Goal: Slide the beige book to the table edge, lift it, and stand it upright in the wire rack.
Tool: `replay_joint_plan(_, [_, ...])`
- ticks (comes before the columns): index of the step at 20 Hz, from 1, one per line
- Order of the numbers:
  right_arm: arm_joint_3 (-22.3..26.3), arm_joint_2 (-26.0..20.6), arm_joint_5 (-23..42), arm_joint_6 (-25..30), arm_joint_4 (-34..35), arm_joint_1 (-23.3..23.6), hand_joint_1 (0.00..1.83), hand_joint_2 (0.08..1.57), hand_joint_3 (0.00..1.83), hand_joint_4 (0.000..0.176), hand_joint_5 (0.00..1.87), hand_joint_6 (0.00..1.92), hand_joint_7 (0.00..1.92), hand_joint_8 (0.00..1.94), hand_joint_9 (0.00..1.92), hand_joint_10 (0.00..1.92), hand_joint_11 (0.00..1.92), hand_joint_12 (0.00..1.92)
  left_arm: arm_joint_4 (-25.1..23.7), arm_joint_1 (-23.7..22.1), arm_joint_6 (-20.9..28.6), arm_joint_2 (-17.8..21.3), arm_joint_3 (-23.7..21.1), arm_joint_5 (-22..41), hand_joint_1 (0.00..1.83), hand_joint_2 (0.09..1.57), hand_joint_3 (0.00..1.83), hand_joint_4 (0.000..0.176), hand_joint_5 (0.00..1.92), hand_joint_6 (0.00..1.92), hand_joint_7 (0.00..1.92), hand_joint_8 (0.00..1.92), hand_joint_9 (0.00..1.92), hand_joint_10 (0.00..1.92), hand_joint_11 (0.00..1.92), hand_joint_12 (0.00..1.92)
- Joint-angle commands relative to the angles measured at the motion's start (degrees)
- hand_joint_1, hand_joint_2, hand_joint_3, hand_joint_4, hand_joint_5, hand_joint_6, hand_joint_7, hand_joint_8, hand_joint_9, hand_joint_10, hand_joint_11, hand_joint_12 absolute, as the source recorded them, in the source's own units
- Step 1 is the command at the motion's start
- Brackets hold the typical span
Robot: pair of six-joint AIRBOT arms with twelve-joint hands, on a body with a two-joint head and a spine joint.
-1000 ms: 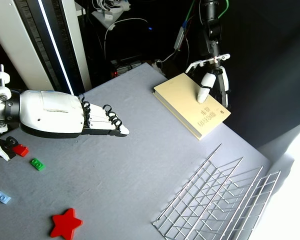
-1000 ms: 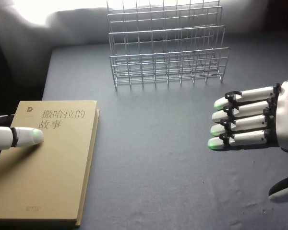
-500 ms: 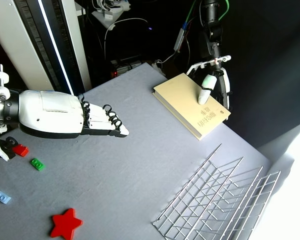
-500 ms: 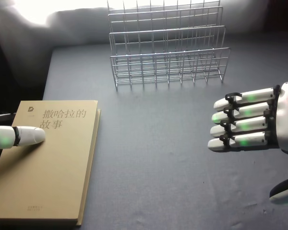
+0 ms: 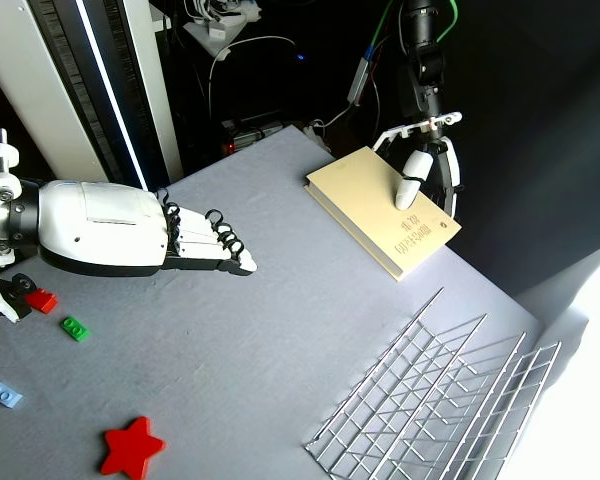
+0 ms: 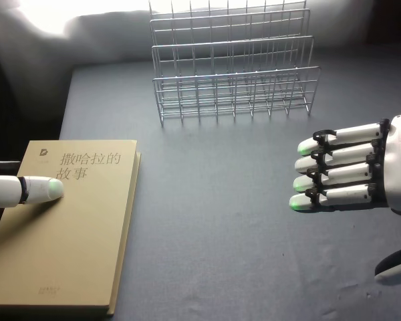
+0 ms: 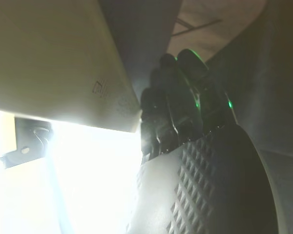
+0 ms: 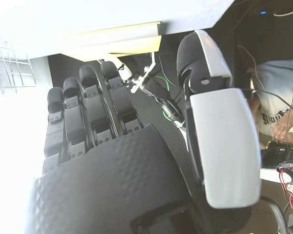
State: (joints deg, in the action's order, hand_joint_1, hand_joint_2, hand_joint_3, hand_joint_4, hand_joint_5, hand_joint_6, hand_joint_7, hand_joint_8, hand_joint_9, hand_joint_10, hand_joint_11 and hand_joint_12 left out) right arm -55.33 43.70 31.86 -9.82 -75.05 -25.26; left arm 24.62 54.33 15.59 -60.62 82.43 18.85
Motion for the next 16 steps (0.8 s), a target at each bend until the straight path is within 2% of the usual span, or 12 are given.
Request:
replay_joint_plan(1, [0.0, -0.1, 2.7, -0.1, 2.8, 0.3, 0.11, 1.17, 0.0, 0.0, 0.19, 0.0, 0.19, 0.0, 0.14, 0.0, 0.0, 0.24, 0.2, -0.5, 0.3, 0.0, 0.4, 4.2, 0.97, 0.98, 0.0, 0.023, 0.39, 0.08, 0.51, 0.17, 0.38, 0.56, 0.0, 1.51])
replay_joint_plan(2, [0.0, -0.1, 2.7, -0.1, 2.8, 0.3, 0.11, 1.17, 0.0, 0.0, 0.18, 0.0, 0.2, 0.0, 0.16, 0.01, 0.0, 0.27, 0.2, -0.5, 0.3, 0.0, 0.4, 4.2, 1.05, 1.0, 0.0, 0.0, 0.32, 0.65, 0.28, 1.0, 0.2, 1.34, 0.04, 1.77])
replay_joint_plan(3, [0.0, -0.1, 2.7, -0.1, 2.8, 0.3, 0.1, 1.17, 0.0, 0.0, 0.16, 0.0, 0.17, 0.0, 0.14, 0.0, 0.0, 0.29, 0.2, -0.5, 0.3, 0.0, 0.4, 4.1, 1.08, 1.03, 0.01, 0.0, 0.26, 1.02, 0.24, 1.31, 0.22, 1.52, 0.12, 1.82])
replay_joint_plan(4, [0.0, -0.1, 2.7, -0.1, 2.8, 0.3, 0.13, 1.17, 0.0, 0.0, 0.19, 0.01, 0.18, 0.0, 0.16, 0.0, 0.0, 0.32, 0.2, -0.5, 0.3, 0.0, 0.5, 4.1, 1.09, 1.06, 0.02, 0.0, 0.32, 1.1, 0.3, 1.39, 0.3, 1.58, 0.21, 1.81])
replay_joint_plan(5, [0.0, -0.1, 2.7, -0.1, 2.8, 0.3, 0.13, 1.17, 0.0, 0.0, 0.19, 0.01, 0.17, 0.0, 0.14, 0.01, 0.0, 0.26, 0.2, -0.5, 0.3, 0.0, 0.6, 4.1, 1.1, 1.08, 0.02, 0.0, 0.39, 1.12, 0.37, 1.43, 0.39, 1.62, 0.32, 1.8])
replay_joint_plan(6, [0.0, -0.1, 2.7, -0.1, 2.8, 0.3, 0.17, 1.16, 0.0, 0.0, 0.2, 0.01, 0.18, 0.0, 0.15, 0.01, 0.0, 0.32, 0.2, -0.5, 0.3, 0.1, 0.6, 4.1, 1.17, 1.21, 0.02, 0.0, 0.6, 1.25, 0.7, 1.51, 0.56, 1.61, 0.51, 1.73])
replay_joint_plan(7, [0.0, -0.1, 2.7, -0.1, 2.8, 0.3, 0.17, 1.16, 0.0, 0.0, 0.2, 0.0, 0.18, 0.0, 0.16, 0.01, 0.0, 0.34, 0.2, -0.5, 0.3, 0.1, 0.7, 4.1, 1.2, 1.21, 0.0, 0.0, 0.75, 1.15, 0.83, 1.44, 0.76, 1.54, 0.71, 1.65])
replay_joint_plan(8, [0.0, -0.1, 2.7, -0.1, 2.8, 0.3, 0.17, 1.16, 0.0, 0.0, 0.19, 0.0, 0.18, 0.0, 0.16, 0.01, 0.0, 0.35, 0.1, -0.5, 0.3, 0.2, 0.7, 4.1, 1.22, 1.19, 0.0, 0.0, 0.82, 1.08, 0.89, 1.37, 0.87, 1.47, 0.79, 1.59])
replay_joint_plan(11, [0.0, 0.0, 2.7, -0.1, 2.8, 0.3, 0.13, 1.16, 0.0, 0.0, 0.19, 0.0, 0.19, 0.0, 0.16, 0.0, 0.0, 0.35, -0.3, -1.0, 0.3, 0.5, 0.9, 4.1, 1.23, 1.15, 0.0, 0.0, 0.86, 1.05, 0.98, 1.22, 1.01, 1.28, 0.88, 1.51])
replay_joint_plan(12, [0.0, 0.0, 2.7, -0.1, 2.8, 0.3, 0.13, 1.16, 0.0, 0.0, 0.18, 0.0, 0.18, 0.0, 0.16, 0.0, 0.0, 0.31, -0.7, -1.3, 0.3, 0.6, 1.0, 3.8, 1.24, 1.15, 0.0, 0.0, 0.86, 1.04, 0.98, 1.23, 1.03, 1.28, 0.89, 1.51])
replay_joint_plan(15, [0.0, 0.0, 2.7, -0.2, 2.8, 0.2, 0.15, 1.16, 0.0, 0.0, 0.2, 0.0, 0.19, 0.0, 0.17, 0.0, 0.0, 0.39, -2.3, -2.8, 0.3, 1.5, 1.3, 2.5, 1.24, 1.14, 0.0, 0.0, 0.87, 1.02, 1.0, 1.21, 1.05, 1.28, 0.91, 1.49])
replay_joint_plan(16, [0.0, 0.0, 2.7, -0.2, 2.8, 0.2, 0.15, 1.17, 0.0, 0.0, 0.18, 0.0, 0.18, 0.0, 0.15, 0.0, 0.0, 0.35, -2.7, -3.3, 0.3, 1.8, 1.4, 2.2, 1.25, 1.14, 0.0, 0.0, 0.87, 1.02, 1.0, 1.22, 1.05, 1.28, 0.92, 1.49])
